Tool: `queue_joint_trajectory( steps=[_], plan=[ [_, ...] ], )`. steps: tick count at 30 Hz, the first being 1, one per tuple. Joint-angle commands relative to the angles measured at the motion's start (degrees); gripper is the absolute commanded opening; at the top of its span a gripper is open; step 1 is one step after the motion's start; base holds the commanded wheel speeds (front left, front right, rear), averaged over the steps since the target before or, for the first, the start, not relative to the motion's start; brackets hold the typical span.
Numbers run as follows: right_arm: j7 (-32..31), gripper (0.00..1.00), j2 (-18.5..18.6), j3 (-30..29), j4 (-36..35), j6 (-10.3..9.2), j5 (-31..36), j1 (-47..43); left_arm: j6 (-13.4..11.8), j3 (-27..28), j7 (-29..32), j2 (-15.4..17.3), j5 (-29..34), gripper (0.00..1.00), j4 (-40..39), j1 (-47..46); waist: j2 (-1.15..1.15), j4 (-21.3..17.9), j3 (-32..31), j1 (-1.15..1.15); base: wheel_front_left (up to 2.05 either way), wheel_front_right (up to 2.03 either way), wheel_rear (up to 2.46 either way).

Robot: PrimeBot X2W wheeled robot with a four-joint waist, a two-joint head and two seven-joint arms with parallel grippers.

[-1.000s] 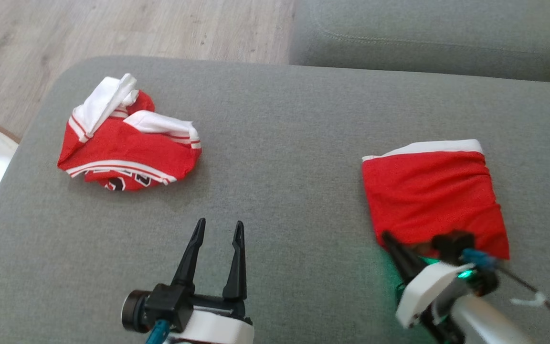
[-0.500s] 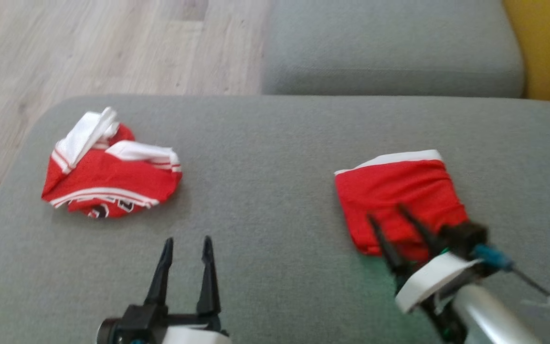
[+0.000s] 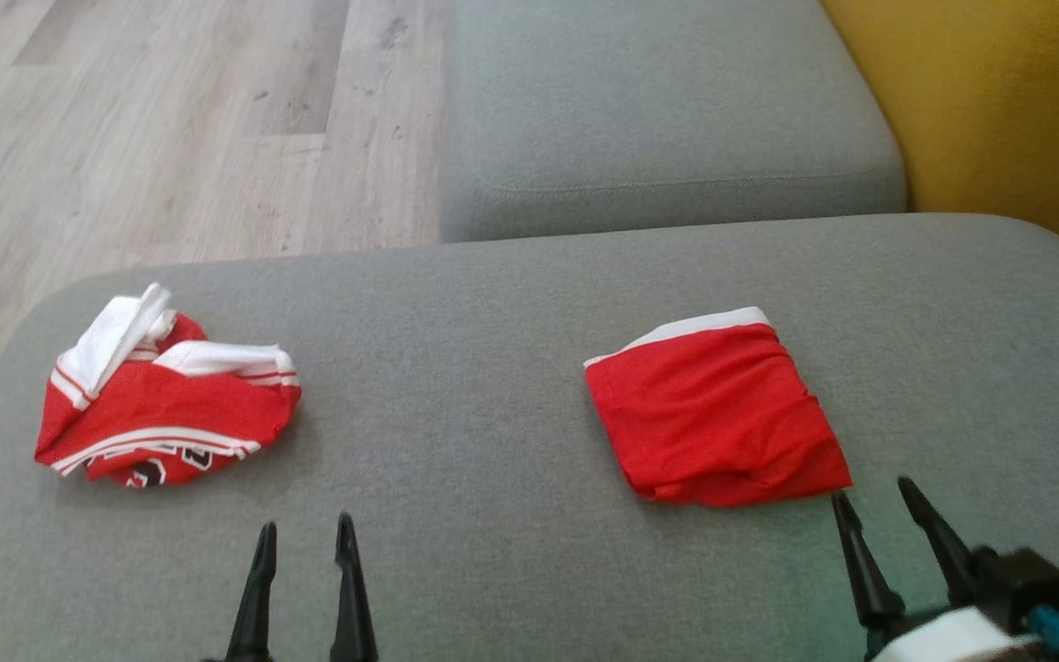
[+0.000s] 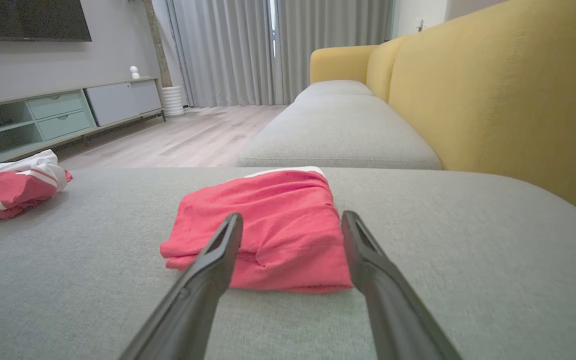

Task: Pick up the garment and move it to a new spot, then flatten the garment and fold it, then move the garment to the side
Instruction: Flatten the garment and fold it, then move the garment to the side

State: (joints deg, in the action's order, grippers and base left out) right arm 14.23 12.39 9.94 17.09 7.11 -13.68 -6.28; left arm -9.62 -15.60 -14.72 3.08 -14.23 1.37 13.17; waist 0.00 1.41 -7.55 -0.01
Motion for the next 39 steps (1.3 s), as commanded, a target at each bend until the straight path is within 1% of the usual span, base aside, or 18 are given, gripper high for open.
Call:
queue_joint_trajectory(
  steps=[1, 6, 14, 30, 39],
  plan=[
    [0.8, 1.0, 0.3, 0.3, -2.2, 0.37, 0.4, 1.4, -0.1, 2.2, -0.3, -0.2, 0.7, 1.0, -2.0, -1.6, 0.0, -0.4, -0.3, 0.01, 0.0, 0.0, 0.0],
    [0.8, 1.0, -1.3, -1.4, -2.7, 0.37, 1.1, -0.7, 0.2, 2.9, -0.3, -0.2, 2.3, 1.0, -1.2, 0.3, 0.0, -1.3, -0.8, 0.01, 0.0, 0.0, 0.0],
    [0.8, 1.0, -1.5, -0.9, -2.3, 0.37, 1.4, -0.3, 0.9, 3.2, -0.3, -0.2, 3.3, 1.0, -0.1, 1.1, 0.0, -1.9, -1.2, 0.01, 0.0, 0.0, 0.0],
    [0.8, 1.0, -0.6, 0.0, -2.2, 0.37, 0.9, 0.3, 0.8, 3.0, -0.3, -0.2, 4.1, 1.0, 0.9, 1.7, 0.0, -1.3, -0.8, 0.01, 0.0, 0.0, 0.0],
    [0.8, 1.0, 0.4, 0.0, -2.1, 0.37, 0.7, 1.8, 0.6, 2.1, -0.3, -0.2, 4.0, 1.0, 1.1, 0.9, 0.0, -0.4, 1.6, 0.01, 0.0, 0.0, 0.0]
  ],
)
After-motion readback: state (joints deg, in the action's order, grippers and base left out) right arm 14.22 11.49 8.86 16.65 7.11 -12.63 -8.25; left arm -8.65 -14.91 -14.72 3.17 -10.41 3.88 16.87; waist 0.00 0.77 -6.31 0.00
